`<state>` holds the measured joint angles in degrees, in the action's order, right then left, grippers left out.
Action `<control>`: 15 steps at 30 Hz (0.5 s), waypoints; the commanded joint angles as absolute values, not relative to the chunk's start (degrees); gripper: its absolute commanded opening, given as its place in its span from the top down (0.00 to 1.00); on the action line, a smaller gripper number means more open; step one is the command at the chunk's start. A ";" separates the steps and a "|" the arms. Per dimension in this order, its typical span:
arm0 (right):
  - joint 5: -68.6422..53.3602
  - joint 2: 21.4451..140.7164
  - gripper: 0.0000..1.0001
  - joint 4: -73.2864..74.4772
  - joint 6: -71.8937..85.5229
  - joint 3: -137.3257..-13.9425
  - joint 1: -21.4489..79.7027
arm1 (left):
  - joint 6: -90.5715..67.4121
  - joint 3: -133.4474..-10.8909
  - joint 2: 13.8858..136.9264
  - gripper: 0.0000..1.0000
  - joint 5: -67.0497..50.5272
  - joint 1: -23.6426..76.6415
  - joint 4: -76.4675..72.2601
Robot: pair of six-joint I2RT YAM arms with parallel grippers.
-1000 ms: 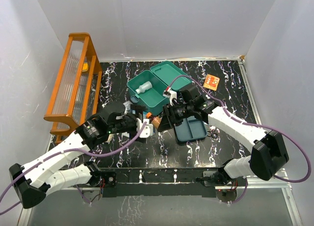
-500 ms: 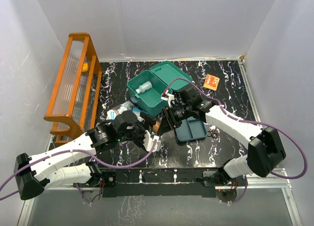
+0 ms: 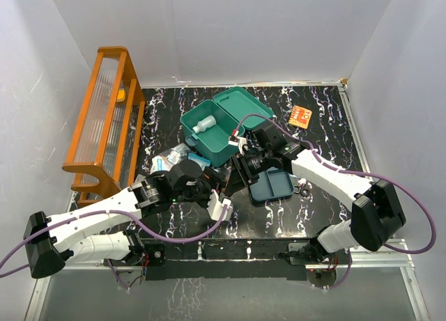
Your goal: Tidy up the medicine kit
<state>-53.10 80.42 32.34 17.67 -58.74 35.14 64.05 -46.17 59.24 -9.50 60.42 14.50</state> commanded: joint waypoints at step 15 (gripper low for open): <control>-59.77 80.22 0.64 31.55 17.82 -62.23 35.10 | 66.85 -48.03 60.29 0.41 -10.26 61.26 14.88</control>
<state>-56.23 80.51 33.06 17.10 -58.83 35.14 65.06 -47.66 60.55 -10.13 60.66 15.42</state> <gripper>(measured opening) 0.456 0.602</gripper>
